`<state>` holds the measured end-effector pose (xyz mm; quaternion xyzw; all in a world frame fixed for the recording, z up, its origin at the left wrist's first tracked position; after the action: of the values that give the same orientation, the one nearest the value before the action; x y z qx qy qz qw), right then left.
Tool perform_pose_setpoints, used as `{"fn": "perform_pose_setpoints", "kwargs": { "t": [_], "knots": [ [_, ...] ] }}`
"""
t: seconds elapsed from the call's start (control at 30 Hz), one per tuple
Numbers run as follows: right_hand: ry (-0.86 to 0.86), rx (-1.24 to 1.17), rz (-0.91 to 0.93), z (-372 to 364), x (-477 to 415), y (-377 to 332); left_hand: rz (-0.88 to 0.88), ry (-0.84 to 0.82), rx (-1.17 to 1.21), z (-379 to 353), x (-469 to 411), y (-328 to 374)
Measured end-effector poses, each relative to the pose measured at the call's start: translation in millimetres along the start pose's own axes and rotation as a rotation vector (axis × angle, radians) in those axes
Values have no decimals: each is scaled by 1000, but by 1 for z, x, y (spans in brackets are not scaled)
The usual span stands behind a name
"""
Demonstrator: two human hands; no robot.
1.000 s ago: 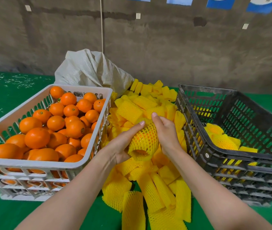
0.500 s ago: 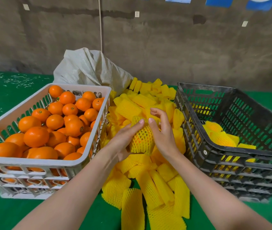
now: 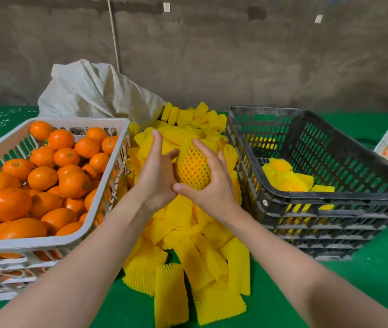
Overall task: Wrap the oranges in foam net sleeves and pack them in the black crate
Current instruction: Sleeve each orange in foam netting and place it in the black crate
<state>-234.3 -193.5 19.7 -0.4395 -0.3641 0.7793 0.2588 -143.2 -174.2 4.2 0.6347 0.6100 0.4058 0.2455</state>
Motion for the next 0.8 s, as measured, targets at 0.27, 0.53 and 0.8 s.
{"fn": "perform_pose_setpoints", "kwargs": {
  "t": [0.27,0.53,0.8],
  "knots": [
    [293,15,109,99,-24,1,-208,48,-139,-70,-32,-7],
    [414,346,-209,216,-65,70,-777,43,-1346,-151,-77,-37],
    [-427,1163,-602,218,-94,184,-538,-157,-1921,-170,-114,-80]
  ]
}}
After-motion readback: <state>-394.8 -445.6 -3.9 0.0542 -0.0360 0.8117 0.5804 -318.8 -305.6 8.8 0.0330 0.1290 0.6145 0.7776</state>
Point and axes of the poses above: each hand's wrist, its own x-axis away from the middle knuckle, its own z-axis out of the back of the hand, y = z × x, the point moved 8 cm from there along -x, towards the middle knuckle, and after that the axes turned 5 degrees about -x, right-handed, at the moved point
